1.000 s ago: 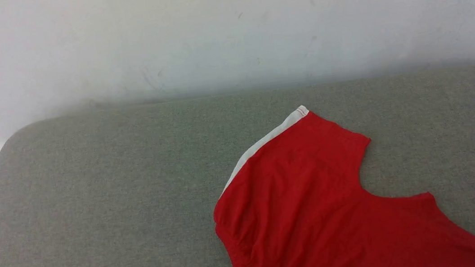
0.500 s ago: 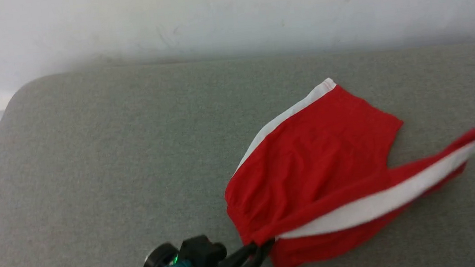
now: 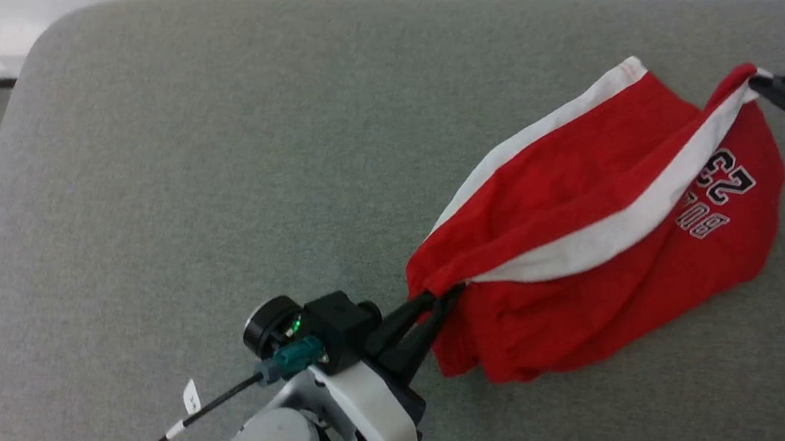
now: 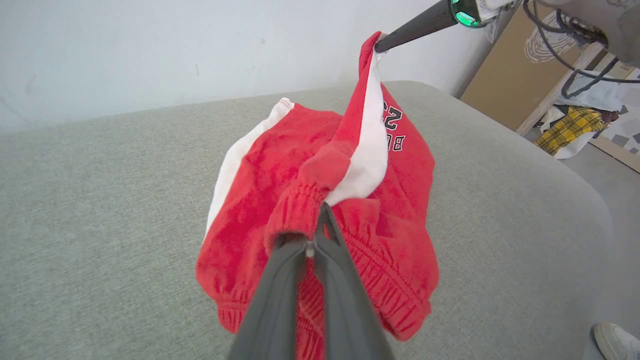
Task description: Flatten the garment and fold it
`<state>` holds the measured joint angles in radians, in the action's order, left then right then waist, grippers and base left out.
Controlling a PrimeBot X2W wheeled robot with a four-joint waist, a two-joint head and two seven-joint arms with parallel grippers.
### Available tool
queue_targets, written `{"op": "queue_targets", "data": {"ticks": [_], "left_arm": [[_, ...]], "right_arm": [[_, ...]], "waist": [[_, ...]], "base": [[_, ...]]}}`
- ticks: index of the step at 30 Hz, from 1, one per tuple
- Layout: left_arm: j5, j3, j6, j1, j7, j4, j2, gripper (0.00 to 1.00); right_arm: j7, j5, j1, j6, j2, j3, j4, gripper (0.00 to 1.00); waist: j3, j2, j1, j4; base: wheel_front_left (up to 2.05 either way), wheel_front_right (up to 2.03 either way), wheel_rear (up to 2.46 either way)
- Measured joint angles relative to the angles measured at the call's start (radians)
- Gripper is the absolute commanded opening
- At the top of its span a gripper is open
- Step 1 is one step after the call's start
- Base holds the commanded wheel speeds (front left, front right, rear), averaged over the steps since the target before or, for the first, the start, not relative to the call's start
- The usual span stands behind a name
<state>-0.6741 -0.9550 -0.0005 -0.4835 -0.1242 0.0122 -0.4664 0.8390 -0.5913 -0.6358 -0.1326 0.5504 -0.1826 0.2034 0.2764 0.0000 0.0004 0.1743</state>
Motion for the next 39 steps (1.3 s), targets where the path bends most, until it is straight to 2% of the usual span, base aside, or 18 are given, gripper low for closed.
{"op": "queue_targets", "data": {"ticks": [11,25,26,27,28,29,30,39], "left_arm": [[-0.001,0.033,-0.009,-0.062,-0.054,0.099,0.054,0.0],[0.0,0.022,-0.026,-0.099,-0.08,0.202,0.108,0.0],[0.0,0.02,-0.027,-0.101,-0.081,0.21,0.111,0.0],[0.0,0.019,-0.031,-0.102,-0.083,0.218,0.115,0.0],[0.0,0.018,-0.033,-0.103,-0.085,0.226,0.119,0.0],[0.0,0.018,-0.033,-0.104,-0.087,0.235,0.123,0.42],[0.0,0.018,-0.032,-0.104,-0.087,0.245,0.125,1.0],[-0.033,0.061,0.01,-0.079,-0.102,0.271,0.123,1.0]], "right_arm": [[-0.079,0.071,-0.213,0.0,0.007,-0.091,0.269,0.0],[-0.195,0.081,-0.318,0.0,0.006,-0.194,0.452,0.0],[-0.208,0.081,-0.321,0.0,0.007,-0.204,0.461,0.43],[-0.225,0.081,-0.323,0.0,0.007,-0.211,0.467,1.0],[-0.241,0.081,-0.325,0.0,0.007,-0.215,0.476,1.0],[-0.26,0.08,-0.325,0.0,0.006,-0.219,0.486,1.0],[-0.277,0.078,-0.325,0.0,0.005,-0.225,0.494,1.0],[-0.488,-0.016,-0.288,0.0,0.002,-0.297,0.491,1.0]], "waist": [[0.097,0.0,-0.0002,0.072],[0.149,0.0,-0.0003,0.115],[0.149,0.0,-0.0003,0.115],[0.147,0.0,-0.0003,0.115],[0.145,0.0,-0.0003,0.115],[0.142,0.0,-0.0003,0.115],[0.138,0.0,-0.0003,0.114],[0.051,0.0,-0.0005,0.091]], "base": [[0.0,0.0,0.0],[0.0,0.0,0.0],[0.0,0.0,0.0],[0.0,0.0,0.0],[0.0,0.0,0.0],[0.0,0.0,0.0],[0.0,0.0,0.0],[0.0,0.0,0.0]]}}
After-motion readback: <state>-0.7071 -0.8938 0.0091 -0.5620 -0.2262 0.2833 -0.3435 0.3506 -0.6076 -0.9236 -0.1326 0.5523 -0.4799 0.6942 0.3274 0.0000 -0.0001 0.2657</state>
